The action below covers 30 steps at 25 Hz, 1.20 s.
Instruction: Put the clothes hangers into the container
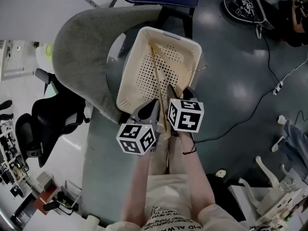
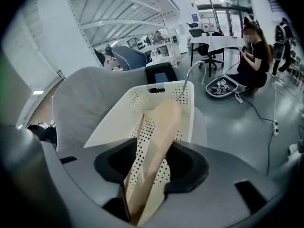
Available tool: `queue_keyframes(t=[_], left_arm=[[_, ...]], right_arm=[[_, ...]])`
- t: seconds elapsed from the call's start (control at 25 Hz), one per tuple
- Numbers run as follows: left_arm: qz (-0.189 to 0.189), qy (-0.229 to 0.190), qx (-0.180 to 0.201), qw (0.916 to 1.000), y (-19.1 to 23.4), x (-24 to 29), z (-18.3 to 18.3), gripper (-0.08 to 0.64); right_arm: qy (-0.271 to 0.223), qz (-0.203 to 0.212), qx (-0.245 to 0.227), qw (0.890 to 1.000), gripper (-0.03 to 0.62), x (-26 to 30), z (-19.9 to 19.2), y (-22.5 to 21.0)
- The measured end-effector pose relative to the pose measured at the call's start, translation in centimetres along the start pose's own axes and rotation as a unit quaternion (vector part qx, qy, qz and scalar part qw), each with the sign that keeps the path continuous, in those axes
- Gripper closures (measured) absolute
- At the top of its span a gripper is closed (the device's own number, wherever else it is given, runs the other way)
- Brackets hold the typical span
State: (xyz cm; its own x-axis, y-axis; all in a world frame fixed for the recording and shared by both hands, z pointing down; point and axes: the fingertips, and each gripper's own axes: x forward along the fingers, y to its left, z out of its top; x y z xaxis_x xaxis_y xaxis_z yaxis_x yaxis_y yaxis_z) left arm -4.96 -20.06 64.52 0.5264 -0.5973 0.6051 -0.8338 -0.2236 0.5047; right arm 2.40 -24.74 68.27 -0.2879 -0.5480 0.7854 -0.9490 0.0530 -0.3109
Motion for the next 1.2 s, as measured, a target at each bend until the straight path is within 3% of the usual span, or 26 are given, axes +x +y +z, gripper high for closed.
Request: queue_keyframes(t=[0.12, 0.4, 0.88, 1.08, 1.2], left_arm=[[0.006, -0.007, 0.004, 1.0000, 0.2, -0.2, 0.2, 0.535], [0.009, -0.016, 0.006, 0.9998, 0.1, -0.8, 0.2, 0.535], [0.004, -0.029, 0.015, 0.9994, -1.0, -1.7, 0.6, 0.535], [-0.005, -0.039, 0.028, 0.9989, -1.6, -2.5, 1.0, 0.535], [-0.015, -0.047, 0.038, 0.9981, -2.4, -3.1, 1.4, 0.535]], right_arm=[[-0.024, -0.028, 0.014, 0.999, 0.383, -0.5, 0.3, -0.6], [-0.030, -0.051, 0.010, 0.998, 0.372, -0.9, 0.0, -0.6], [-0.027, -0.047, 0.044, 0.998, 0.374, -2.3, -0.9, -1.3], [-0.027, -0.058, 0.033, 0.997, 0.447, -3.6, -1.2, -1.8], [-0.034, -0.050, 0.014, 0.998, 0.522, -4.6, -0.9, -1.6]])
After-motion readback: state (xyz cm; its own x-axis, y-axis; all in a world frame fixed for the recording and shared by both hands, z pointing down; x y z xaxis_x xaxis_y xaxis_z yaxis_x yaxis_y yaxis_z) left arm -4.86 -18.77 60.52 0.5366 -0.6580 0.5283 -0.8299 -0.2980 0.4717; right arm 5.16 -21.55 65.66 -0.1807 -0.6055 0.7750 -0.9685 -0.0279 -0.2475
